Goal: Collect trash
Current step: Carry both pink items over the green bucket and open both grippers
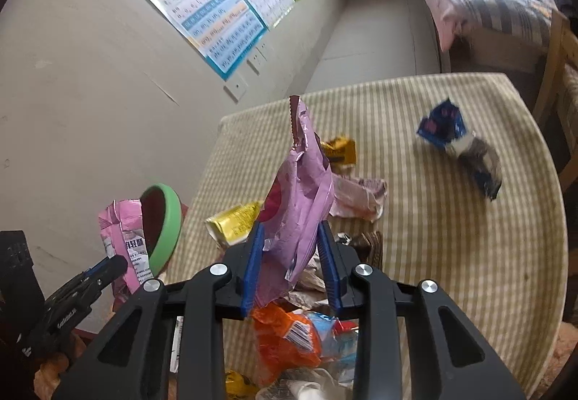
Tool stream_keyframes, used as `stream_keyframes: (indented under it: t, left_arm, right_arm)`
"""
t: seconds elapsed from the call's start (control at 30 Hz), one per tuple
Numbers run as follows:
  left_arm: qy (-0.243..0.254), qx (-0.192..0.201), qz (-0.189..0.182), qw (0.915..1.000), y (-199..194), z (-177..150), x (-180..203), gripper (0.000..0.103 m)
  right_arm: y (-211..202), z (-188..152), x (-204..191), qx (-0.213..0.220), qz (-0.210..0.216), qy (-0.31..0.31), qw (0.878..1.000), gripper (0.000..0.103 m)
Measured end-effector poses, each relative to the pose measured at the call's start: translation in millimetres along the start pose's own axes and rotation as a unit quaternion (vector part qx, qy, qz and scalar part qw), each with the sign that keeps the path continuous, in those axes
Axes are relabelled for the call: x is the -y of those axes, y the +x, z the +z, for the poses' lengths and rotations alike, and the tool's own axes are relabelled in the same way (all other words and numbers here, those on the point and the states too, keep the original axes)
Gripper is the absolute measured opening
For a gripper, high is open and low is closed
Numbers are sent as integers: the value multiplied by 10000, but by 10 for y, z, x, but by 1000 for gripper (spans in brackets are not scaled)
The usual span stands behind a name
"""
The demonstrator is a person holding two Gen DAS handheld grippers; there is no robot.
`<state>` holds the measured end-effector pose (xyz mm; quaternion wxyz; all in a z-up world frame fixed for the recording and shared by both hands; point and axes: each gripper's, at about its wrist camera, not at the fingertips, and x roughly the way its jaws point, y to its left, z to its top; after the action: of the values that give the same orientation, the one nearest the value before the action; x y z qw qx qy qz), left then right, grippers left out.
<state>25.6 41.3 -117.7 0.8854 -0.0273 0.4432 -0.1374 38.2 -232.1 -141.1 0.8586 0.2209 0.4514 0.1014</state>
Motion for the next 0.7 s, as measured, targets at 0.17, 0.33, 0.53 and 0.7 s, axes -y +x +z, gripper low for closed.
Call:
stream_keyframes:
  t: [0.17, 0.33, 0.53, 0.7]
  left_arm:
    - [-183, 170, 171, 9995, -98, 79, -266, 21]
    - [-437, 404, 416, 9974, -229, 166, -640, 21]
    - [-805, 494, 802, 9923, -319, 187, -1193, 21]
    - [-992, 466, 1042, 9885, -325, 165, -1567, 21]
  right_arm:
    - [-142, 81, -201, 232, -65, -231, 9994, 29]
    - [-106, 151, -624, 221, 135, -583, 9980, 29]
    - [289, 89, -1244, -251, 605, -1053, 9923, 29]
    - [748, 80, -1784, -826, 1214, -1087, 9832, 29]
